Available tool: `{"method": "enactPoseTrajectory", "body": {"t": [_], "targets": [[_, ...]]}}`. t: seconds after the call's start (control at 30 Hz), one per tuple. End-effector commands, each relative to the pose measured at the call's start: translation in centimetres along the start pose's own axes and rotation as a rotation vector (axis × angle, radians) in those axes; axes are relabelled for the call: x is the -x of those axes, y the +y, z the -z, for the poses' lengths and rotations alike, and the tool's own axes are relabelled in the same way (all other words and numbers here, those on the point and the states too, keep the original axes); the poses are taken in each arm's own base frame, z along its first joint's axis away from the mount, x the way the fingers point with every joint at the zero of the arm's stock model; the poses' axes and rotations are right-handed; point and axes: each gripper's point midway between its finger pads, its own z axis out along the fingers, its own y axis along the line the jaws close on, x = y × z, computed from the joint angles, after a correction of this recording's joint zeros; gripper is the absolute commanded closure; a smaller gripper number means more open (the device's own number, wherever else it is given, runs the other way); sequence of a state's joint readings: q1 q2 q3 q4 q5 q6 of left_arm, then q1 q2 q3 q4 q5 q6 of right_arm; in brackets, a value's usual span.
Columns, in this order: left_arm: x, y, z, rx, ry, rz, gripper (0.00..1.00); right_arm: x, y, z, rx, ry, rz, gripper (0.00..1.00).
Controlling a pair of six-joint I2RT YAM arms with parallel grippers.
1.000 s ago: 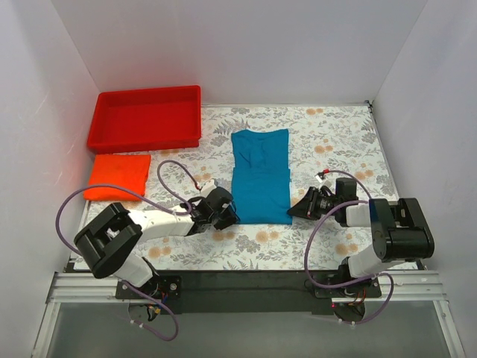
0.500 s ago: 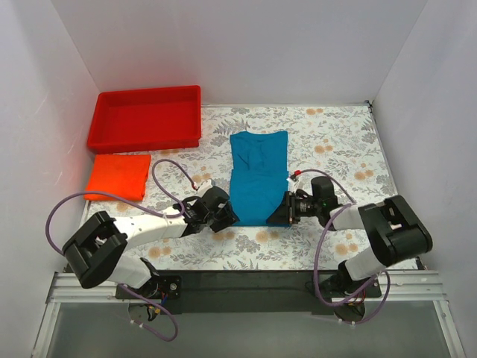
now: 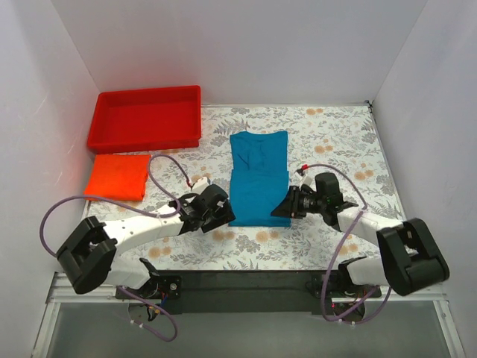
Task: Fold and stack the t-shirts
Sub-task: Fold the tshirt
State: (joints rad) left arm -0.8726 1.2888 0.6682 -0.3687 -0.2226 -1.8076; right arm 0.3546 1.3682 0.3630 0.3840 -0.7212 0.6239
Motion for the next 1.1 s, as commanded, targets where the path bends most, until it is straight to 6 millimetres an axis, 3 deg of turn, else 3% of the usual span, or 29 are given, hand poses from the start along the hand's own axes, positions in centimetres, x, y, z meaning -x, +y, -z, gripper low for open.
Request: {"method": "enactPoseTrajectory", "body": {"t": [0.0, 0.03, 0.07, 0.13, 0.23, 0.3, 0.47, 0.73, 1.07], "targets": [[1.3, 0.1, -0.1, 0.09, -0.031, -0.077, 0.35, 3.1, 0.0, 1.8, -0.191, -0.052, 0.135, 0.66], [1.3, 0.2, -0.3, 0.11, -0.029, -0.098, 0.35, 2.8, -1.2, 3.3, -0.32, -0.057, 0.125, 0.65], [0.9, 0.9, -0.8, 0.155, -0.011, -0.12, 0.34, 4.0, -0.9, 4.0, -0.364, -0.092, 0.162, 0.6], [1.2, 0.3, -1.2, 0.17, -0.014, -0.141, 0.34, 4.1, -2.3, 6.0, -0.511, -0.125, 0.164, 0.56], [1.1, -0.3, -2.0, 0.186, -0.001, -0.178, 0.36, 4.9, -2.3, 8.1, -0.602, -0.174, 0.196, 0.5], [0.7, -0.2, -2.7, 0.207, 0.015, -0.201, 0.4, 4.3, -2.7, 8.6, -0.632, -0.151, 0.193, 0.49], [0.2, -0.5, -3.7, 0.257, 0.03, -0.245, 0.49, 3.3, -3.3, 8.6, -0.638, -0.127, 0.195, 0.48], [-1.4, 1.4, -4.8, 0.369, 0.075, -0.284, 0.53, 2.5, -3.7, 7.5, -0.643, -0.073, 0.196, 0.49], [-3.6, 2.8, -3.6, 0.416, 0.116, -0.28, 0.9, 1.0, -3.5, 5.1, -0.652, 0.011, 0.179, 0.49]]}}
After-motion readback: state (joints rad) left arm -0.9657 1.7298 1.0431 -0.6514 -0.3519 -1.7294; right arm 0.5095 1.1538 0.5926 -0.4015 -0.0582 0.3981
